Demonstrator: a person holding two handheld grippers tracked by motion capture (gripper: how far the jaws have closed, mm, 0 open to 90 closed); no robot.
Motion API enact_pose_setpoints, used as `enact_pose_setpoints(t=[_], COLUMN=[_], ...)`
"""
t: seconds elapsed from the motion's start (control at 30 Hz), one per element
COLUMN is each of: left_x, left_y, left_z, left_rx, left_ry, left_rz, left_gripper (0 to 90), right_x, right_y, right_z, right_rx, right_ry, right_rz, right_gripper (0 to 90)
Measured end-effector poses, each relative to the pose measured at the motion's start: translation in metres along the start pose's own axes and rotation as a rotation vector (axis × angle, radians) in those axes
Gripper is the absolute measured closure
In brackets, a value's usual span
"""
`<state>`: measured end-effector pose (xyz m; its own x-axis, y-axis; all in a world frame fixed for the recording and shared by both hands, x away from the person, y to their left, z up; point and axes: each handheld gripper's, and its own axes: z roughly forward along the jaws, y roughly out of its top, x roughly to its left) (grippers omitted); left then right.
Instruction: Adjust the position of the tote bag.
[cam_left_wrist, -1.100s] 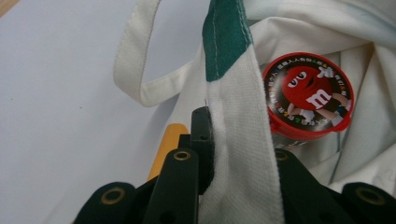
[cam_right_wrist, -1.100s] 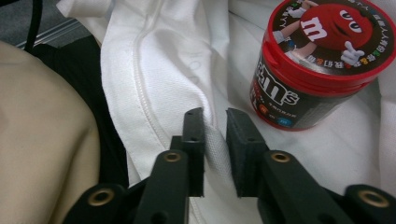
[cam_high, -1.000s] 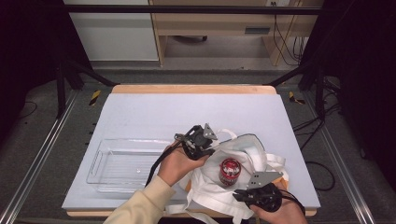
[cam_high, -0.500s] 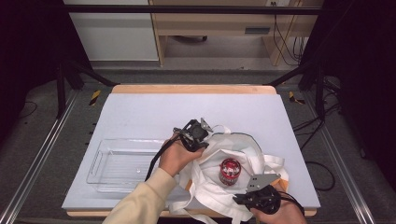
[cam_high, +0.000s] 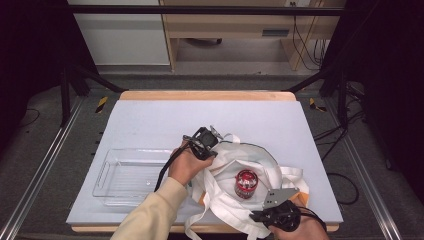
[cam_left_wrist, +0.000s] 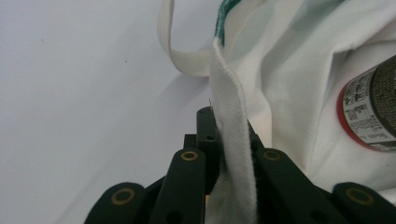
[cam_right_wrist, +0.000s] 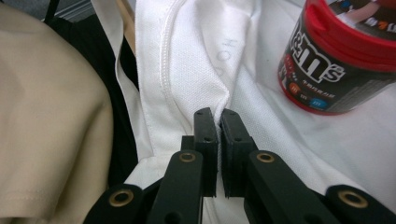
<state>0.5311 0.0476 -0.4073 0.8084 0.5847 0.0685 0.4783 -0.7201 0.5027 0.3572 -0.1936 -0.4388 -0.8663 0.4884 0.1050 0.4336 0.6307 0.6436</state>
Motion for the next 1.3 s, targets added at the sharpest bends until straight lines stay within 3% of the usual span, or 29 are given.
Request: enact_pose_setpoints(t=[0.07, 0.17, 0.43, 0.87, 1.1, 1.3], left_x=[0.001, 0.0, -0.004, -0.022, -0.03, -0.035], left_y=[-0.002, -0.003, -0.005, 0.008, 0.008, 0.005], left_z=[0.004, 0.006, -0.004, -0.021, -0.01, -0.006], left_rx=[0.025, 0.021, -0.03, -0.171, -0.141, -0.122], left_ry=[0.011, 0.01, 0.003, 0.032, 0.019, 0.006], left_rz=[0.001, -0.003, 0.023, 0.075, 0.118, 0.139], left_gripper=[85.5, 85.6, 82.5, 50.6, 42.7, 42.6], right_x=[0.0, 0.0, -0.002, -0.004, -0.005, -0.006], right_y=[0.0, 0.0, -0.002, -0.002, -0.002, -0.001], right_z=[0.001, 0.002, 0.0, -0.001, -0.003, -0.003], right_rx=[0.006, 0.006, -0.021, -0.036, -0.052, -0.052], right_ry=[0.007, 0.006, 0.002, 0.001, -0.003, -0.002], right_rz=[-0.001, -0.004, 0.018, 0.024, 0.029, 0.027], right_gripper=[87.2, 87.1, 86.8, 86.4, 86.3, 86.4])
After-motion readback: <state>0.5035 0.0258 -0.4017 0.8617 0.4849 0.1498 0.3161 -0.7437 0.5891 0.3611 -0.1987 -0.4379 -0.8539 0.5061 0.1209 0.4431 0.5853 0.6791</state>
